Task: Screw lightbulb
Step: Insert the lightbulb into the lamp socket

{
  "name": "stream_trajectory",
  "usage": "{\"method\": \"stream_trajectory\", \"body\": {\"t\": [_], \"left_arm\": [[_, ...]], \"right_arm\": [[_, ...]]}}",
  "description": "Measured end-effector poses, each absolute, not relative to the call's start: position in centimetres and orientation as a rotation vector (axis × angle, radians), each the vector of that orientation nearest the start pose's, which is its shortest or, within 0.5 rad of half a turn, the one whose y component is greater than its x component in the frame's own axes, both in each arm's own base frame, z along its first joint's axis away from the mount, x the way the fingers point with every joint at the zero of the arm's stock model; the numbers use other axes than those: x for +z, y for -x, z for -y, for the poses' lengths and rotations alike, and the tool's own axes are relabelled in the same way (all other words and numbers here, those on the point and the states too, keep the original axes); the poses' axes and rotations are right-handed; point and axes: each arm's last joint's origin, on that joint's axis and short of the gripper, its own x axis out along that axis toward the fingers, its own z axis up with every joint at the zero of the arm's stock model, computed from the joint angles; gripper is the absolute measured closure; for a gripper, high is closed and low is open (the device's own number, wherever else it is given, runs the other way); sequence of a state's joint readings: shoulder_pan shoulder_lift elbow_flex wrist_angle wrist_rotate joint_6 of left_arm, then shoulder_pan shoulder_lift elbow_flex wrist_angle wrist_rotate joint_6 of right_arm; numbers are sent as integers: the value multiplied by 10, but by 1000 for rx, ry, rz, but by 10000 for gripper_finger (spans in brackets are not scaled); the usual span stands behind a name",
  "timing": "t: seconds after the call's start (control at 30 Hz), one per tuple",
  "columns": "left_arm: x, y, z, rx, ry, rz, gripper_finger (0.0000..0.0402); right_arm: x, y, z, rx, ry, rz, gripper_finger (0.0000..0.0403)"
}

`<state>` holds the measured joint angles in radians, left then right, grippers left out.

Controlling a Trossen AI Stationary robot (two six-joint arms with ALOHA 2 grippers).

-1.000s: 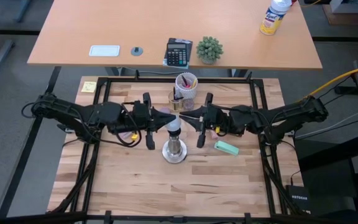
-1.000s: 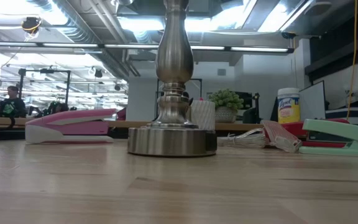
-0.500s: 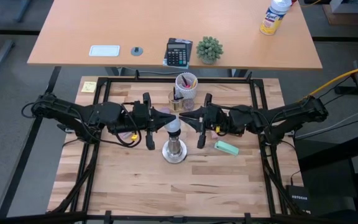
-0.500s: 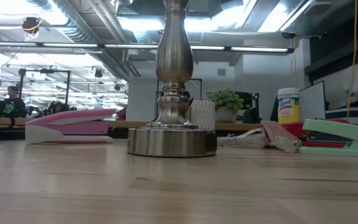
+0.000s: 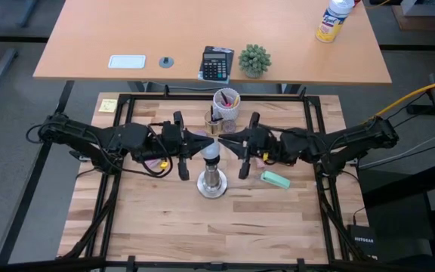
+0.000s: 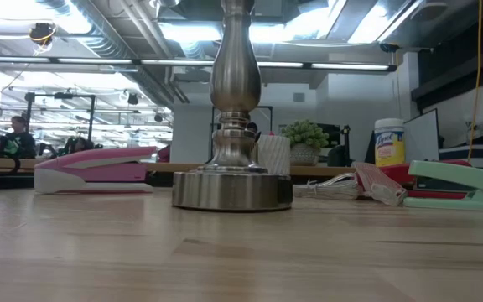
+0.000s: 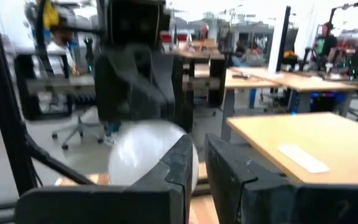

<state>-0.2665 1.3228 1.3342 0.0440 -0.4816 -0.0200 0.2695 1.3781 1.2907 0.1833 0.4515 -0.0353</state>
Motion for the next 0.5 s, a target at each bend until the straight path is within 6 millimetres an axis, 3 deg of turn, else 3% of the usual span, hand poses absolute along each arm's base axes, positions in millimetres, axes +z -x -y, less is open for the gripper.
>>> {"method": "stream_trajectory", "body": {"t": [0.5], "left_arm": [[427,-286,65,208,42,53,400]], "right_arm": [[412,-309,-74,-117,11,140,355]]}}
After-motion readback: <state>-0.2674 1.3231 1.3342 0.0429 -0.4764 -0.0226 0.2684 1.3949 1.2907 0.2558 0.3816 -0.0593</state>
